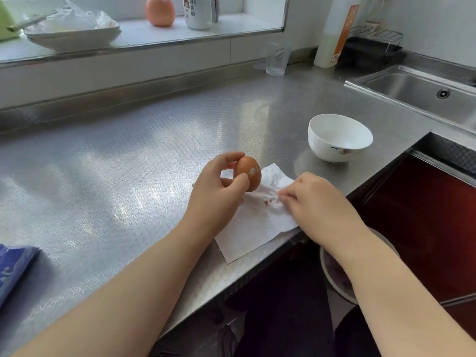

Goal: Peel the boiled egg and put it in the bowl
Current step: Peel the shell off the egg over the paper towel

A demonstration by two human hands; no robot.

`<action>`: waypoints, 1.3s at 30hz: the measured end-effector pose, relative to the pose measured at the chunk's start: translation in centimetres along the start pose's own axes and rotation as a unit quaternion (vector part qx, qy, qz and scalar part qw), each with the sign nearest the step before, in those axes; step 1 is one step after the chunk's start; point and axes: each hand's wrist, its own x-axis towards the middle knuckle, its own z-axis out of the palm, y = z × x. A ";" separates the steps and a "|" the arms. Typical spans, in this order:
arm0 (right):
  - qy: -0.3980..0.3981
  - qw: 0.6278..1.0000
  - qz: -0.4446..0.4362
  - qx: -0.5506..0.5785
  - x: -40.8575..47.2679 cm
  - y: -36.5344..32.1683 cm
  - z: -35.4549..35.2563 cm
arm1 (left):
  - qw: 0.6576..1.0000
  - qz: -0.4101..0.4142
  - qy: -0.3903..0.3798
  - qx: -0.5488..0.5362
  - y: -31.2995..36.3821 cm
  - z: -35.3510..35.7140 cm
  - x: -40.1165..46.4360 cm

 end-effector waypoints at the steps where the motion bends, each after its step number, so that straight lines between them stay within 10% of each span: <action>1: 0.034 0.999 0.008 0.024 0.2 -0.3 -0.3 | 1.000 0.003 0.000 0.001 0.0 0.0 0.0; 8: 0.128 0.921 0.043 0.366 1.0 -3.2 -0.6 | 0.999 0.040 0.015 0.006 -0.2 0.0 -0.2; 39: 0.242 0.923 -0.001 0.298 1.6 -3.1 1.5 | 0.998 0.063 0.022 -0.003 -0.3 0.1 -0.1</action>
